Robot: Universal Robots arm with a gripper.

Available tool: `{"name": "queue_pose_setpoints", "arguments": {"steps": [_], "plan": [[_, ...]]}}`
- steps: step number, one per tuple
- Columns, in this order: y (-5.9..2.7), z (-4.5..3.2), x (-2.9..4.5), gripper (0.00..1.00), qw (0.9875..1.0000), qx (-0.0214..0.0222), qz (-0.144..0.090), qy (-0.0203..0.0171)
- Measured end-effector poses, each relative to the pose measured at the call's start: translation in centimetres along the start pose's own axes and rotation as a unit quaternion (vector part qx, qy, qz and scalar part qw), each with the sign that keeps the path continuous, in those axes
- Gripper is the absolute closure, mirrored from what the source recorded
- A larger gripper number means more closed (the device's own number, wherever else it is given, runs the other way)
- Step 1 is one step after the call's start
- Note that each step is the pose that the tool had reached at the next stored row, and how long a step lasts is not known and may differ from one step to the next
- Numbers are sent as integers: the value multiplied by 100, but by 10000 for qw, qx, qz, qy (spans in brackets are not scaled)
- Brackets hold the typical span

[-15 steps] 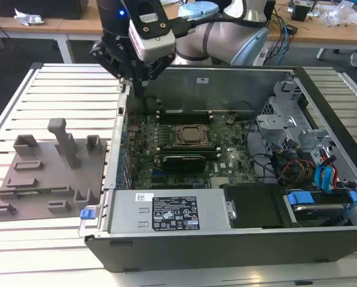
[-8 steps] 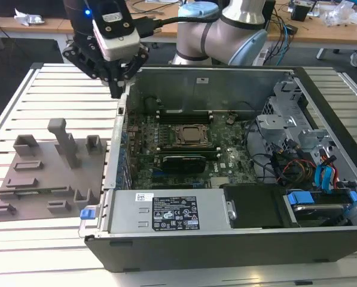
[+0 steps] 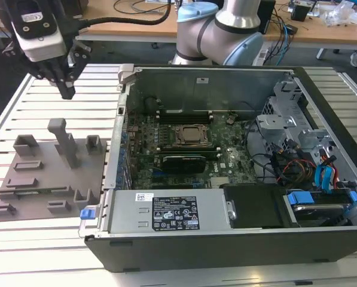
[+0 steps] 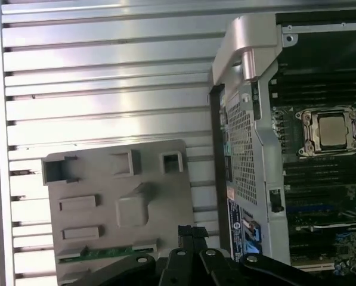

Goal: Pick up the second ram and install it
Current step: 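Reach for the second ram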

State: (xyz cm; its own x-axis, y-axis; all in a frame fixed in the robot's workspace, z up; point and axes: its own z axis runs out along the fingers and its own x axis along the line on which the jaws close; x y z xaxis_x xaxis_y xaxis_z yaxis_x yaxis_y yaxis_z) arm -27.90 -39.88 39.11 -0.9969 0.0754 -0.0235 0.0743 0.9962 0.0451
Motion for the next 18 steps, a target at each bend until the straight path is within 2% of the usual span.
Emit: {"name": "queue_pose_setpoints", "arguments": {"steps": [3,7,9,10,13,16,17,18], "plan": [[-18,3,221,90,10000,0,0,0],[-38,6,442,90,10000,0,-1,0],[-56,13,607,90,10000,0,0,0],[-95,16,675,90,10000,0,-1,0],[-231,18,757,90,10000,0,0,0],[-465,20,761,90,10000,0,-3,0],[-570,23,760,90,10000,0,-2,0],[-615,25,758,90,10000,0,-3,0]]}}
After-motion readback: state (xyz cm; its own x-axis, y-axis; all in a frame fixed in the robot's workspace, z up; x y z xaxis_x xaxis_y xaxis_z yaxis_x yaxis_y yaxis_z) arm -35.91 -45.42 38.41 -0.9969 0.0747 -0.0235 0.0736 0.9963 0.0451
